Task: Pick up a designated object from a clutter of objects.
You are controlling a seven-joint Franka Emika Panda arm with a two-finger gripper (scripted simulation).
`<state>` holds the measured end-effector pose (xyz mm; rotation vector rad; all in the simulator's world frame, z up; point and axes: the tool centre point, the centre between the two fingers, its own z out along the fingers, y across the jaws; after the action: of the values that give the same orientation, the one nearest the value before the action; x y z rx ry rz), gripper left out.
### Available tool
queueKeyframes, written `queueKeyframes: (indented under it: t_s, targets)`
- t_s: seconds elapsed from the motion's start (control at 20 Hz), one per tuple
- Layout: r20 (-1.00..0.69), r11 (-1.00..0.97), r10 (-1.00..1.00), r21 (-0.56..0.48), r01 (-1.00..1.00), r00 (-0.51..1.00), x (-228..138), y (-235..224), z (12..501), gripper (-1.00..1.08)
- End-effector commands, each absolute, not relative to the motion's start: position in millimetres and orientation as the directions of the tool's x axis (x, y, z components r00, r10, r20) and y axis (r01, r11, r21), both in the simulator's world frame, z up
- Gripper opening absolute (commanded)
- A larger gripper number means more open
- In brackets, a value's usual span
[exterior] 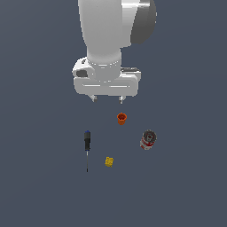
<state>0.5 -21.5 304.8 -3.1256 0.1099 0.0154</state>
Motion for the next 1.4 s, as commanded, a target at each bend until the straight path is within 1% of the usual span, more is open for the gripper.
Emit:
queueKeyframes:
  t_s: [0.0, 0.45, 0.75, 1.05, 1.35]
  targets:
    - [-0.01, -0.997, -0.07, -0.014, -0.07, 0.997, 0, -22, 305, 1.0]
    - [-0.023, -0.994, -0.111, 0.003, -0.111, 0.994, -5, -37, 307, 1.0]
    - [-0.023, -0.994, -0.111, 0.003, -0.111, 0.994, -2, -36, 305, 1.0]
    - [-0.021, -0.992, -0.122, 0.003, -0.122, 0.992, 13, -36, 291, 1.0]
    - [-0.018, -0.99, -0.141, 0.004, -0.141, 0.99, 39, -34, 265, 1.0]
